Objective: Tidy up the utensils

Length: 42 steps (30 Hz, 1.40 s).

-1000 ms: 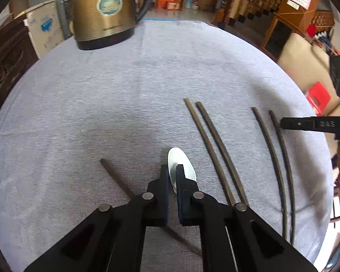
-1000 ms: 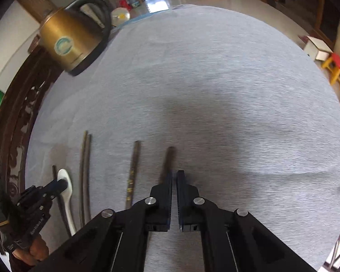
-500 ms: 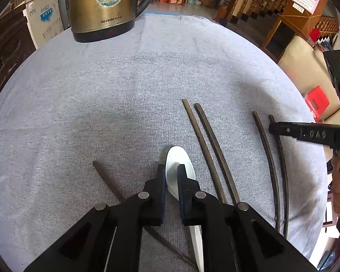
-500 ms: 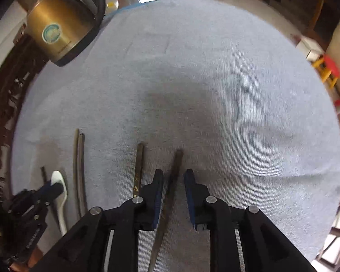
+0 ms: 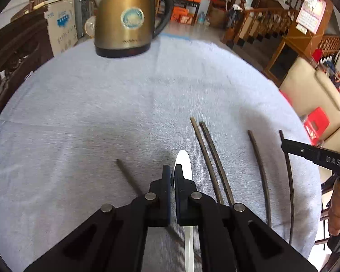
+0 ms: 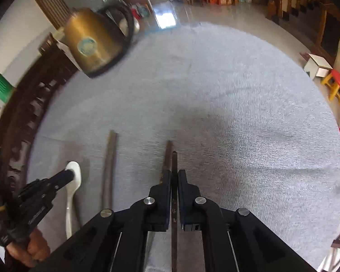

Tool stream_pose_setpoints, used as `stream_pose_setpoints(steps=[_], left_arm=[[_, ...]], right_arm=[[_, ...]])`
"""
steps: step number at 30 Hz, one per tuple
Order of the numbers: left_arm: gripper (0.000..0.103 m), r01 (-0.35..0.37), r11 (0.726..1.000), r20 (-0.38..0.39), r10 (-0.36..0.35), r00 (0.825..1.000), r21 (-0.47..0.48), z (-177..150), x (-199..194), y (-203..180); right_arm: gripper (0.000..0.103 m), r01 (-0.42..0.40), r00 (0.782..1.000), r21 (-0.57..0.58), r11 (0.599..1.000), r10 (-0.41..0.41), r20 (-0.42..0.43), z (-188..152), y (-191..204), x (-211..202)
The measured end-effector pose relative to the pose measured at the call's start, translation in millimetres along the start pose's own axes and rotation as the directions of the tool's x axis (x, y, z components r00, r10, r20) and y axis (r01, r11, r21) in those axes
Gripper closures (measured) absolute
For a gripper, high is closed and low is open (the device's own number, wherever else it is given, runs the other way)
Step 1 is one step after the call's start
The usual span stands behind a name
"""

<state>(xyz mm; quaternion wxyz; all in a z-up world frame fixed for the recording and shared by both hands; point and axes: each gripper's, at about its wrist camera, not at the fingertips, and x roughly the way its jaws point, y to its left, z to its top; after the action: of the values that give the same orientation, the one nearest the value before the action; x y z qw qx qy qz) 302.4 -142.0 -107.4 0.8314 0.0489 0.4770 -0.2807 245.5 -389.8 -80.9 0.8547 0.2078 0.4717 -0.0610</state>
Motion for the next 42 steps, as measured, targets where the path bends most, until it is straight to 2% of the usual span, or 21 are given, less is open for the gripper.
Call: stream_pose_setpoints(steps=[4, 7, 10, 13, 17, 20, 24, 28, 31, 33, 36, 37, 40, 42], left_arm=[[0.100, -0.028, 0.999, 0.080, 0.031, 0.996, -0.041, -4, -35, 12], [0.100, -0.059, 0.994, 0.144, 0.072, 0.987, -0.091, -11, -62, 23], [0.100, -0.077, 0.983, 0.215, 0.112, 0.970, -0.168, -25, -92, 37], [0.100, -0.091, 0.966, 0.286, 0.160, 0.945, -0.243, -48, -127, 48], [0.100, -0.073, 0.947, 0.350, 0.186, 0.918, -0.312, -74, -164, 56], [0.100, -0.049, 0.940, 0.419, 0.196, 0.887, -0.337, -87, -190, 49], [0.100, -0.006, 0.949, 0.505, 0.173, 0.846, -0.315, -103, -223, 31], [0.100, 0.024, 0.968, 0.602, 0.136, 0.787, -0.250, -113, -253, 0], [0.100, 0.027, 0.980, 0.658, 0.112, 0.745, -0.197, -118, -261, -22], [0.100, 0.045, 0.985, 0.686, 0.082, 0.723, -0.165, -127, -261, -36], [0.100, 0.015, 0.992, 0.714, 0.080, 0.695, -0.125, -132, -251, -54], [0.100, -0.005, 0.994, 0.715, 0.081, 0.694, -0.108, -135, -241, -60], [0.100, 0.018, 0.995, 0.699, 0.058, 0.713, -0.101, -141, -219, -64], [0.100, 0.013, 0.995, 0.711, 0.059, 0.701, -0.095, -151, -206, -67]], right_arm=[[0.097, -0.080, 0.992, -0.006, 0.997, 0.080, 0.096, -15, 2, -39], [0.097, -0.136, 0.973, -0.018, 0.991, 0.137, 0.187, -33, 4, -71], [0.097, -0.169, 0.941, -0.034, 0.985, 0.171, 0.293, -50, 12, -105], [0.097, -0.151, 0.896, -0.055, 0.987, 0.160, 0.415, -71, 22, -138], [0.097, -0.131, 0.842, -0.062, 0.989, 0.144, 0.520, -97, 36, -173], [0.097, -0.107, 0.789, -0.062, 0.992, 0.122, 0.602, -115, 47, -202], [0.097, -0.097, 0.719, -0.067, 0.993, 0.116, 0.685, -133, 62, -237], [0.097, -0.102, 0.650, -0.096, 0.990, 0.139, 0.748, -149, 78, -273], [0.097, -0.113, 0.599, -0.122, 0.986, 0.166, 0.784, -158, 89, -299], [0.097, -0.128, 0.566, -0.142, 0.982, 0.190, 0.802, -165, 96, -314], [0.096, -0.146, 0.552, -0.172, 0.974, 0.225, 0.803, -174, 104, -322], [0.096, -0.146, 0.554, -0.180, 0.973, 0.231, 0.800, -175, 106, -323], [0.096, -0.130, 0.579, -0.200, 0.971, 0.238, 0.780, -182, 112, -316], [0.096, -0.122, 0.603, -0.200, 0.972, 0.232, 0.763, -187, 112, -308]])
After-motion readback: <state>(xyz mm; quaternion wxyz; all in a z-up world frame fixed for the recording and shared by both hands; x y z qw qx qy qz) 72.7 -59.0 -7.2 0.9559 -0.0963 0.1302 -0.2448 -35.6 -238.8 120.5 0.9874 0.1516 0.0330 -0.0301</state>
